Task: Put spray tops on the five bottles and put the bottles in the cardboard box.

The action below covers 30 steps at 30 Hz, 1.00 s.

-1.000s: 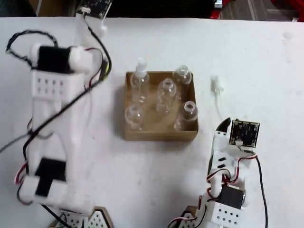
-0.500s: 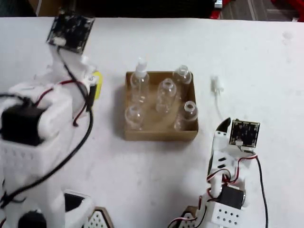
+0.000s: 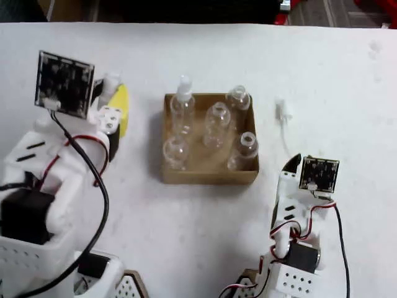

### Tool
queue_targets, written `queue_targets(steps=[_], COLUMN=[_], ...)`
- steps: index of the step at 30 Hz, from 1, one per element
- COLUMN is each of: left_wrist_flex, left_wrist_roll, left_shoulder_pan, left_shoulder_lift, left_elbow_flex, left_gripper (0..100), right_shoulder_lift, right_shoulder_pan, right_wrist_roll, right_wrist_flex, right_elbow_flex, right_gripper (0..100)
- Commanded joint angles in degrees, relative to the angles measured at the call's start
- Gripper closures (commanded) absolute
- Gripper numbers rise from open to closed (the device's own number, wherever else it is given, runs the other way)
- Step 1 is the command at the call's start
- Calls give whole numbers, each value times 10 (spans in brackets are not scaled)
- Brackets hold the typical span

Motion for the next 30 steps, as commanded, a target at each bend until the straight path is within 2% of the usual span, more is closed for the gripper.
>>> queue_targets(steps=[1,4,11,21,26,30], left_wrist_flex=[-118,-186,-288,-522,-680,-704], left_wrist_roll=[9,32,168,175,171,170], left_shoulder_pan=[8,21,63,153,193,205], left_shoulder_lift=[-69,-104,-91,65,149,245], left_elbow_flex=[112,171,191,191,189,138], left_gripper=[979,979,979,979,979,979], right_shoulder_lift=[0,0,0,0,0,0], right_shoulder_pan=[0,0,0,0,0,0], right_wrist_roll=[7,7,7,7,7,7], right_wrist_flex=[0,0,0,0,-1,-3], right_elbow_flex=[5,5,5,5,5,5], right_gripper=[946,946,946,946,946,946])
